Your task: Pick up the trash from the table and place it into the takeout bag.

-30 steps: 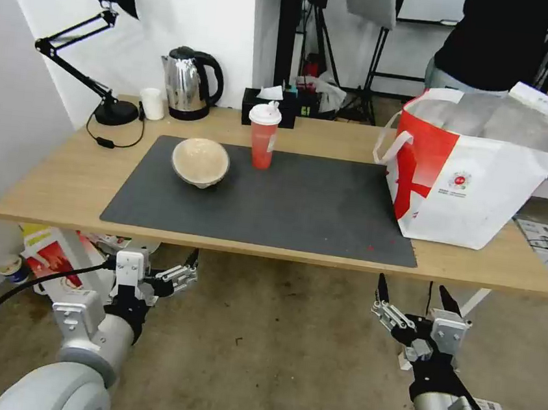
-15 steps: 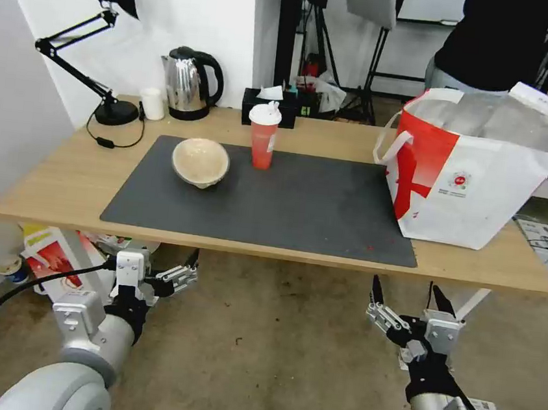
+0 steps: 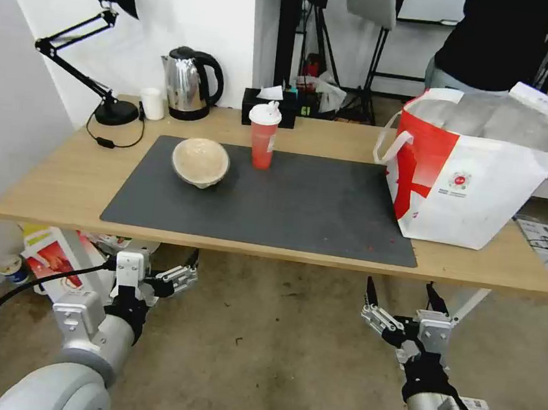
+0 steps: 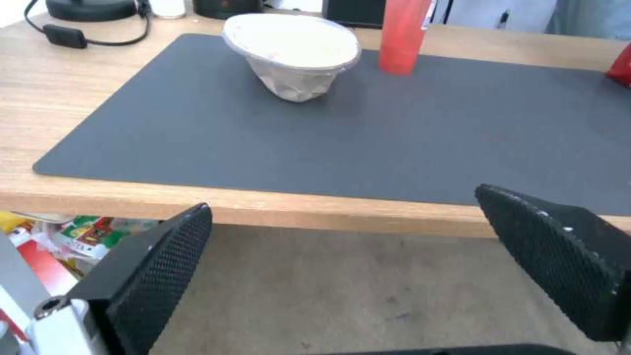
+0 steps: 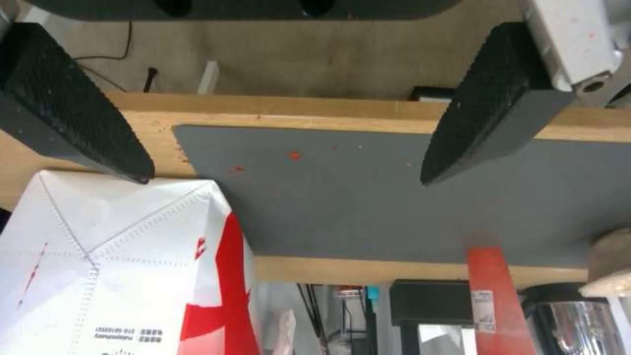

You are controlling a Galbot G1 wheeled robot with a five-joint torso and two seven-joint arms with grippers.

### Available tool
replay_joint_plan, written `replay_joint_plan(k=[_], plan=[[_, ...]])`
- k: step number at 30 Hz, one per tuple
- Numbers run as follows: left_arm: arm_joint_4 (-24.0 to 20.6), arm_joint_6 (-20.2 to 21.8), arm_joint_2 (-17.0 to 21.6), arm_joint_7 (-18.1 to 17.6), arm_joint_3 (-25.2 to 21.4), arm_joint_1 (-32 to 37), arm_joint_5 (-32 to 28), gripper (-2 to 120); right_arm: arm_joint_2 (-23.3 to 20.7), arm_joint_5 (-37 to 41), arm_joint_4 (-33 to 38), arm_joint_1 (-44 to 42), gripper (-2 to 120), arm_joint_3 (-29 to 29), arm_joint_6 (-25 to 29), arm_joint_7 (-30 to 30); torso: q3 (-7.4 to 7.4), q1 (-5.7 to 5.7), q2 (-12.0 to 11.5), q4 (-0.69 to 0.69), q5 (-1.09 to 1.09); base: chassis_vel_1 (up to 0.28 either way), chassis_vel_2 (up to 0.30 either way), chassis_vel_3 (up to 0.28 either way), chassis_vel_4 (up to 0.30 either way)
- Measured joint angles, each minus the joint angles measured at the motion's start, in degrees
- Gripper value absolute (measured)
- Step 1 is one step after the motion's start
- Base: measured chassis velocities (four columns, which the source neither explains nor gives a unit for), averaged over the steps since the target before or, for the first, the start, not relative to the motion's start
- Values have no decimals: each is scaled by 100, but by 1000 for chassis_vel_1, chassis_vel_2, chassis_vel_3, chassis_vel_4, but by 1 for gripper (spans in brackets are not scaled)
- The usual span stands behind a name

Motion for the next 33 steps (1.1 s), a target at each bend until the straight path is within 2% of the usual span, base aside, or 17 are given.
replay_joint_plan(k=[7,29,32,33], plan=[[0,0,6,0,-9,-6,-9,100,22,-2,-207,216,100,-124,6,-86,0,0,0,1,0,0,0,0,0],[0,-25,5,-10,-12,20,-10,100,33,-10,-163,170,100,-142,12,-199,0,0,0,0,0,0,0,0,0],[0,-50,18,-12,-23,23,-11,100,-8,202,-104,222,100,-141,89,-516,0,0,0,0,0,0,0,0,0],[0,-62,18,-12,-23,18,-14,100,-53,434,-47,269,100,-141,215,-917,0,0,0,-1,1,0,0,0,0]])
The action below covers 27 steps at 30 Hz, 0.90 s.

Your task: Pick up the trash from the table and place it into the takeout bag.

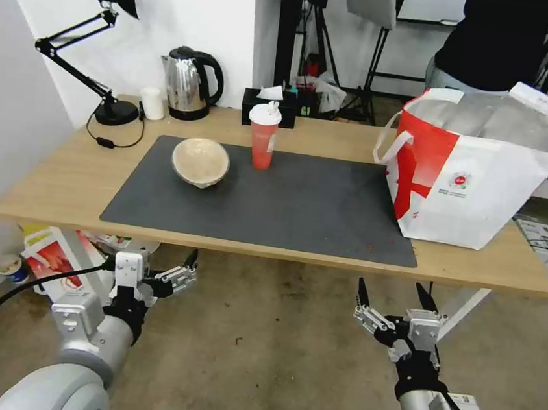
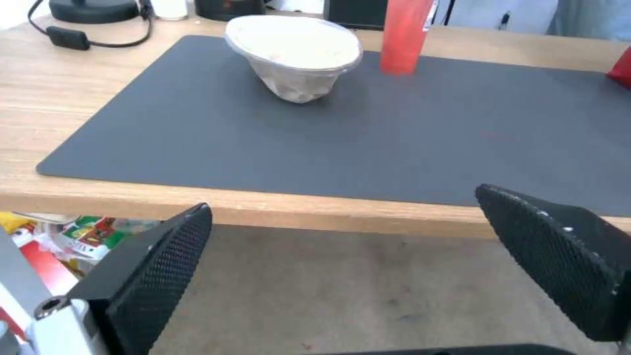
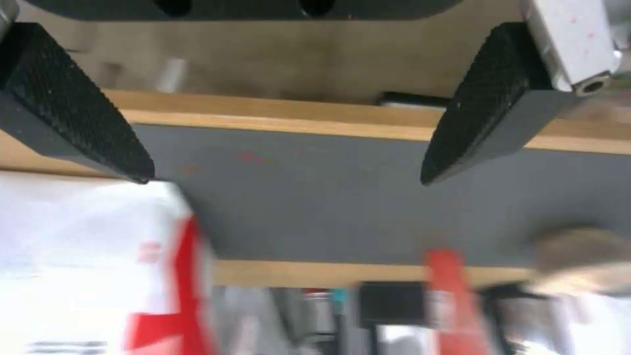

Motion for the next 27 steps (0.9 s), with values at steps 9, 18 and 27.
replay_joint_plan(k=[9,18,27], plan=[[0,-69,12,0,8,-7,-31,100,-527,1834,136,1714,100,-21,363,-2401,0,0,0,3,0,0,0,0,0],[0,-113,58,-11,95,-121,-191,100,-930,3080,-83,3363,100,-379,-64,-2697,1,0,-1,4,0,0,0,0,0],[0,-20,148,59,144,-207,-247,100,-820,3743,-794,4391,100,-493,-428,-2995,1,1,-1,2,0,0,0,0,0]])
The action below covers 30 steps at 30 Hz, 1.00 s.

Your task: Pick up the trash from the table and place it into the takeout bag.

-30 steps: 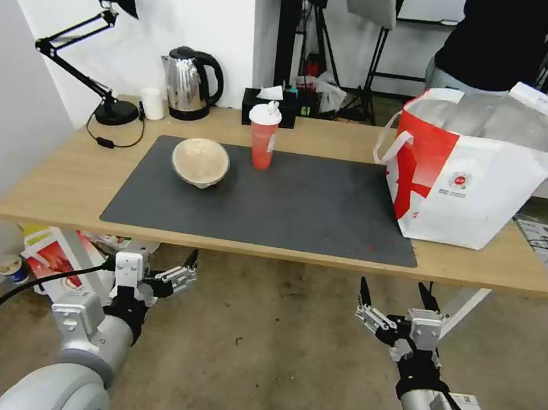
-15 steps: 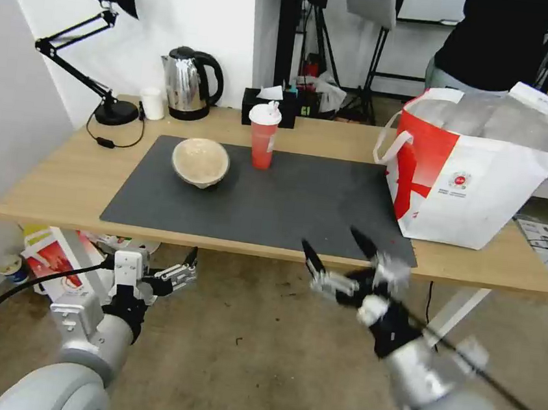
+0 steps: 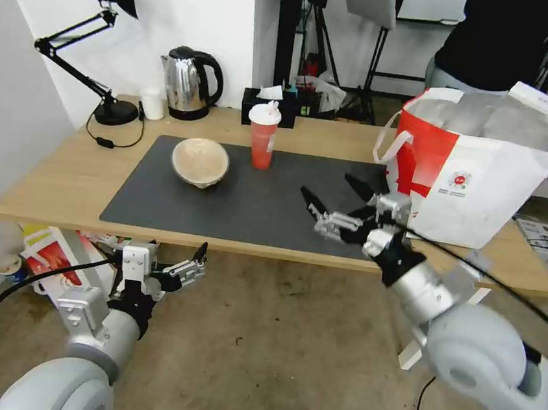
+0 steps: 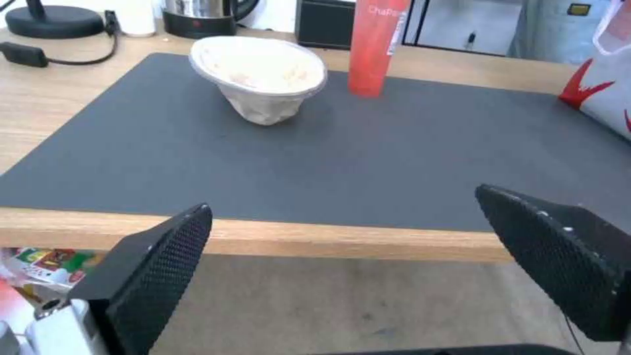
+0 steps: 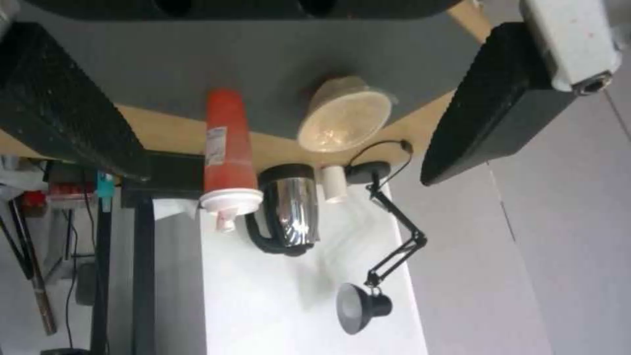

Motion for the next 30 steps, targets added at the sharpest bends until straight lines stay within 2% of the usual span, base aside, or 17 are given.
replay_joint_plan(k=[11,14,21,24,30], plan=[[0,23,-61,55,32,-9,101,100,501,428,-916,1563,100,-1039,-459,-56,0,0,1,0,0,0,0,0,0],[0,28,-95,80,31,-1,114,100,796,548,-1358,2165,100,-1357,-760,-66,0,0,1,0,-1,0,0,0,0],[0,31,-96,89,-2,8,128,100,1183,759,-1929,2763,100,-1699,-1122,-230,-1,0,1,-1,0,0,0,0,0],[0,32,-98,89,-5,1,131,100,1483,756,-2371,3098,100,-1907,-1185,-311,0,0,1,0,1,0,0,0,0],[0,34,-87,88,-30,-10,131,100,1684,731,-2734,3380,100,-2101,-1421,-400,-1,0,1,-1,1,0,0,0,0]])
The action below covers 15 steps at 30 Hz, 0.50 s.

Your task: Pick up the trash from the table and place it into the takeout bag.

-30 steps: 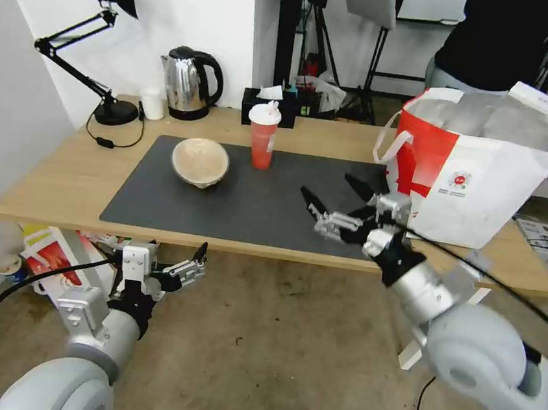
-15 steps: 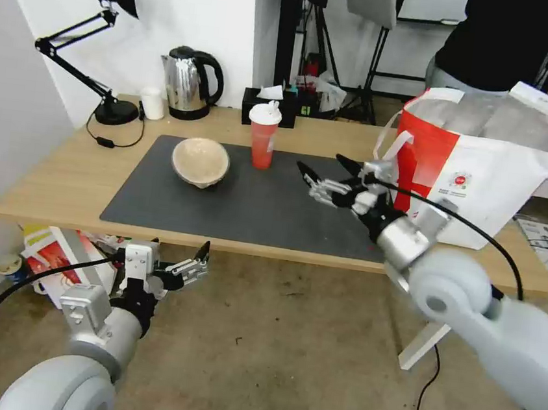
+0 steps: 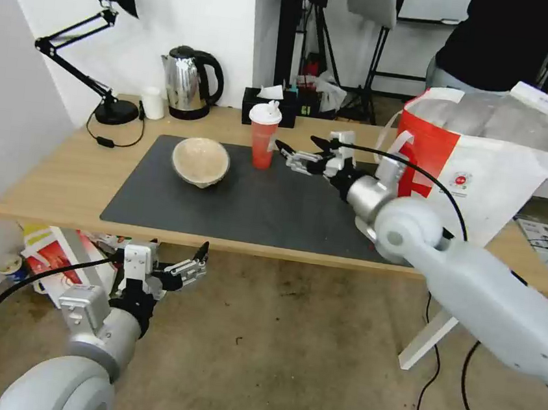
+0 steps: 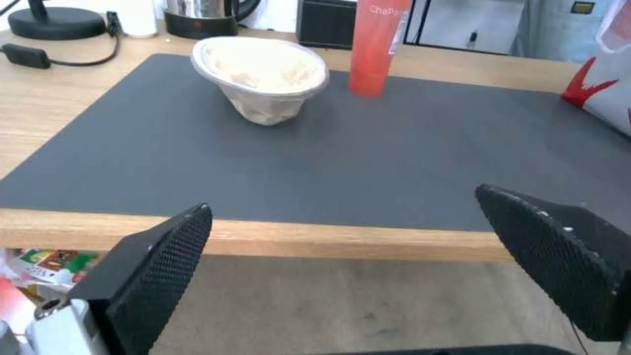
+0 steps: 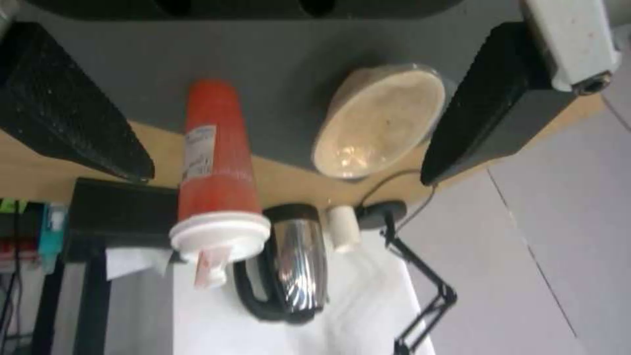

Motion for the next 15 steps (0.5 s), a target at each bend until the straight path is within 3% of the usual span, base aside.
replay_joint_plan(k=[15], plan=[[0,0,34,-3,-6,-57,-11,100,555,-163,-667,428,100,-422,-244,-5,0,-1,0,1,0,0,0,0,0]])
